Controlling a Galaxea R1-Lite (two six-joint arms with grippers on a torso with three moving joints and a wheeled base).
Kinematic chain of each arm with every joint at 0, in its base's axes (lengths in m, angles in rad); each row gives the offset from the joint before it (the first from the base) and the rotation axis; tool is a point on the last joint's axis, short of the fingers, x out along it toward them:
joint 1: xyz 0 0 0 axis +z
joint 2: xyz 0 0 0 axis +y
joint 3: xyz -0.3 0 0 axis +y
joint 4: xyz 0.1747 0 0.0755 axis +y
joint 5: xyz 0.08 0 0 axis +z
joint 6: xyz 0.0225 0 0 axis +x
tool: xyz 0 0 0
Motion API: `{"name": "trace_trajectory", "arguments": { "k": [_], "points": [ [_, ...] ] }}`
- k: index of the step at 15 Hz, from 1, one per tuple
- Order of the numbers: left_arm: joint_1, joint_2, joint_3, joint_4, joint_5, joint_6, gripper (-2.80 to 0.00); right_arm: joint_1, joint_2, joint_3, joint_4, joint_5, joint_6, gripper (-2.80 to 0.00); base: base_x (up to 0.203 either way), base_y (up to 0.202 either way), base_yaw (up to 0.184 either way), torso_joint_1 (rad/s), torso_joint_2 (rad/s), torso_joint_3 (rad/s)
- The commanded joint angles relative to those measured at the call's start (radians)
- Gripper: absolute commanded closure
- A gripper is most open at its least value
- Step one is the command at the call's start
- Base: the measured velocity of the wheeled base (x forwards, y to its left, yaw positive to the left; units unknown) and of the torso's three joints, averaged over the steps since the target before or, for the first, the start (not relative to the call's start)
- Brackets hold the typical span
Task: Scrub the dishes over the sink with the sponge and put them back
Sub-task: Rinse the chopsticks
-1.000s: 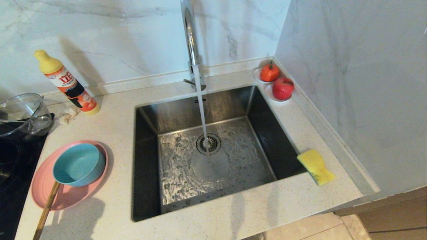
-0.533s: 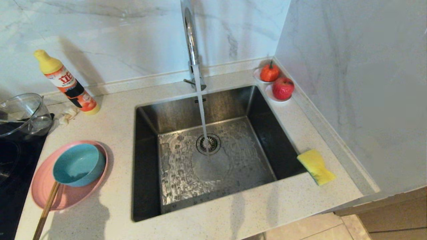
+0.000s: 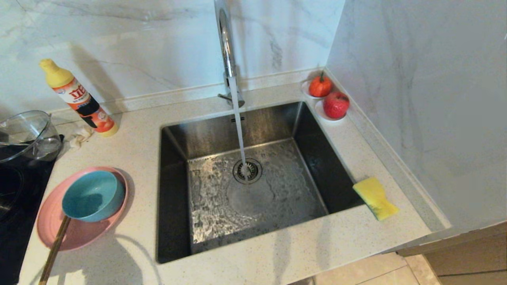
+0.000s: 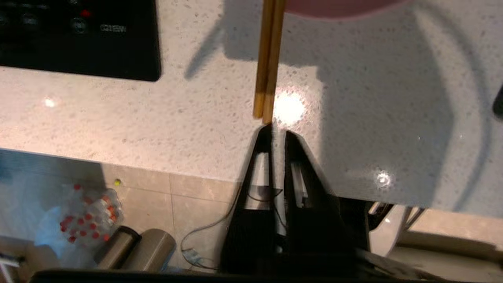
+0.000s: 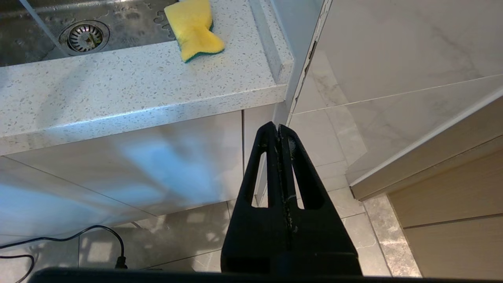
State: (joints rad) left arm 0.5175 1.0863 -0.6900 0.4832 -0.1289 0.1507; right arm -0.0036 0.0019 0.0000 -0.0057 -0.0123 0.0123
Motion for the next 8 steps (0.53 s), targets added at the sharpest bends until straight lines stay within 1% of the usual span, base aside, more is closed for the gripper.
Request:
{"name": "trace_trajectory", "arguments": {
  "k": [1,4,8],
  "points": [
    [0.002,0.099,0.011,-0.033,-0.003,0.001,-2.80,-0.001,0.001,0.000,0.000,0.000,0.000,0.00,0.000,0.000,0.000,0.000,0.00,0.000],
    [0.002,0.147,-0.010,-0.042,-0.007,-0.001,-2.80,-0.001,0.001,0.000,0.000,0.000,0.000,0.00,0.000,0.000,0.000,0.000,0.00,0.000],
    [0.004,0.210,-0.013,-0.031,-0.003,-0.039,-2.80,0.001,0.001,0.000,0.000,0.000,0.000,0.00,0.000,0.000,0.000,0.000,0.00,0.000]
  ]
}}
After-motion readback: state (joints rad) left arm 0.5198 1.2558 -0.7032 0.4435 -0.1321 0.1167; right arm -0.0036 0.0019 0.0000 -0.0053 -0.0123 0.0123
